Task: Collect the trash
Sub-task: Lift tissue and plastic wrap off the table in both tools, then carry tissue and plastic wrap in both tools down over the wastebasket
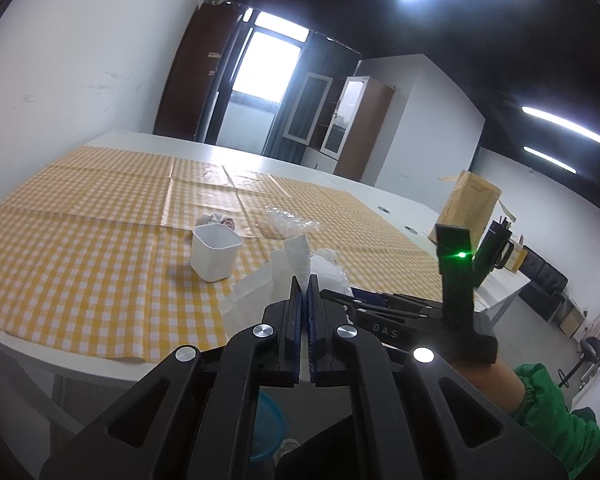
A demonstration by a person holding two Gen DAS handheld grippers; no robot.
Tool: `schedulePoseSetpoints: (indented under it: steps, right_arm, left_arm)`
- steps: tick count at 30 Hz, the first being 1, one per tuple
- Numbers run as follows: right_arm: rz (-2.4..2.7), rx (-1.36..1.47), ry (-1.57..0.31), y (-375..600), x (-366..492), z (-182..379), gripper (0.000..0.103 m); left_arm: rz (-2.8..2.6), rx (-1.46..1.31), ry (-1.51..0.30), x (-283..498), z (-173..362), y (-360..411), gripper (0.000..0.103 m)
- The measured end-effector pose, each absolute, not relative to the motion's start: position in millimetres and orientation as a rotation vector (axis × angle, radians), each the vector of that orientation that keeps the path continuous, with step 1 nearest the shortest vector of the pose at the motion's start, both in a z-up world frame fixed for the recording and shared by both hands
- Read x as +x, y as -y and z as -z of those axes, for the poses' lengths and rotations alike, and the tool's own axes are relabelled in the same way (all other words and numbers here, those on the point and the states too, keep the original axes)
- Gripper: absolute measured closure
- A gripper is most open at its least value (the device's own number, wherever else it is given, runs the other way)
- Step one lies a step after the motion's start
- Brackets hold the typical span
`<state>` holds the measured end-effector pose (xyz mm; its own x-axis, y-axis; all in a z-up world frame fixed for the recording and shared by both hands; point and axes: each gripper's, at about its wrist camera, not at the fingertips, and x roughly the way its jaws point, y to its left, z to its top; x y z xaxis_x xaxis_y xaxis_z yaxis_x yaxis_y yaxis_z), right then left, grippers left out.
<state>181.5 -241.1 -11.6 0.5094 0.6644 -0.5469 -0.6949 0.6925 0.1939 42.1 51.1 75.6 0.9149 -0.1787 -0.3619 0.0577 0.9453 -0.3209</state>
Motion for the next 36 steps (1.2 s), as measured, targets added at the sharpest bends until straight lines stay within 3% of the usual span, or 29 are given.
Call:
schedulePoseSetpoints:
  steps: [17, 26, 36]
  right_arm:
    - [-0.876, -0.04, -0.608, 313.7, 87.9, 34.7, 0.069]
    - [-0.884, -0.077, -0.728, 315.4, 69.1, 93.2, 0.069]
    - [-0.827, -0.071, -0.945, 291.1, 100.8, 190.0, 0.069]
  left_arm:
    - [0.216, -0.273, -0.461, -5.3, -47.5, -15.0, 0.101]
    - [0.218, -0.266, -0.584, 3.2, 6.3, -10.6, 0.101]
    - [0.165, -0.322, -0.732, 46.7, 104.3, -26.1, 0.101]
